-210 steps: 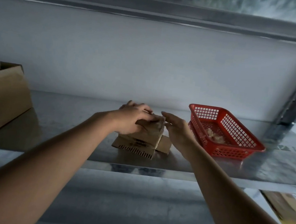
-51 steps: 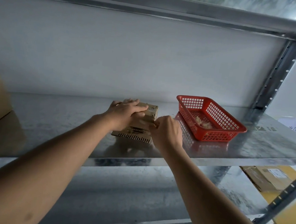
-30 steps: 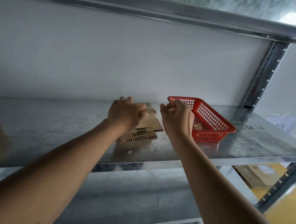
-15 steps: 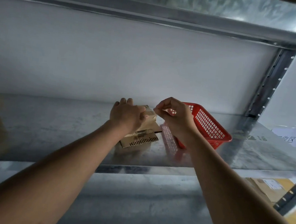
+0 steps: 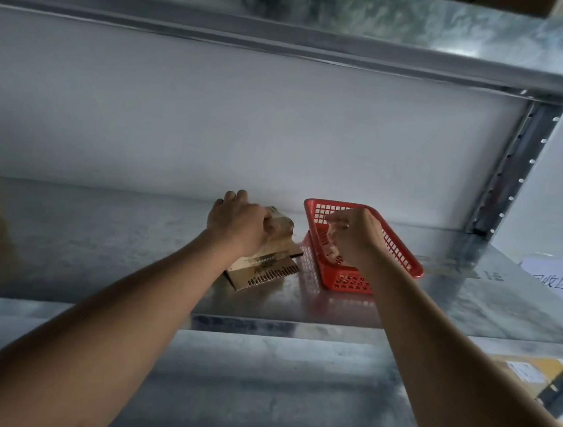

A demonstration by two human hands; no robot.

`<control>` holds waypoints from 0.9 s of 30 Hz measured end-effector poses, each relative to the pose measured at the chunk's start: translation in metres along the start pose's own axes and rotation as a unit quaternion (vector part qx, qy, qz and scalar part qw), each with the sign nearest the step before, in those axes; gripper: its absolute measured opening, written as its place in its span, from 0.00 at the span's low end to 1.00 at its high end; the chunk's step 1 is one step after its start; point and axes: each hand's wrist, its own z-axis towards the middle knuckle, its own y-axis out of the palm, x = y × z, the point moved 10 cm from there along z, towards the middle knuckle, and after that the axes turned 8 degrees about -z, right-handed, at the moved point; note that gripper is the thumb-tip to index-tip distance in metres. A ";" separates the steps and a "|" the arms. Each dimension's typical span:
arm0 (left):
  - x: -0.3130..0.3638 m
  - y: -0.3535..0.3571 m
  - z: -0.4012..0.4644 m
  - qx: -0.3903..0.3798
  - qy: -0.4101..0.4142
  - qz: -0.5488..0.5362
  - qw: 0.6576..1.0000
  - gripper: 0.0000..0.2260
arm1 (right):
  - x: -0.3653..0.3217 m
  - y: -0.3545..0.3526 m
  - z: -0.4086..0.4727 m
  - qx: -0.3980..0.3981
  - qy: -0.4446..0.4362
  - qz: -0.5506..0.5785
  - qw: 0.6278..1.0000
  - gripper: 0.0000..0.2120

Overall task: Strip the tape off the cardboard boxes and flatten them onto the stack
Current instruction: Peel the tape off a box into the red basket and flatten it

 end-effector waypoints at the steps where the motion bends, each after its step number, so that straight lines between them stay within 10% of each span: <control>1: 0.000 0.000 0.000 -0.003 -0.002 -0.003 1.000 0.21 | 0.004 0.002 0.001 -0.015 0.008 -0.003 1.000 0.14; 27: -0.004 0.004 -0.004 -0.020 0.027 -0.021 0.999 0.21 | 0.030 -0.007 -0.003 0.054 0.060 -0.149 0.985 0.08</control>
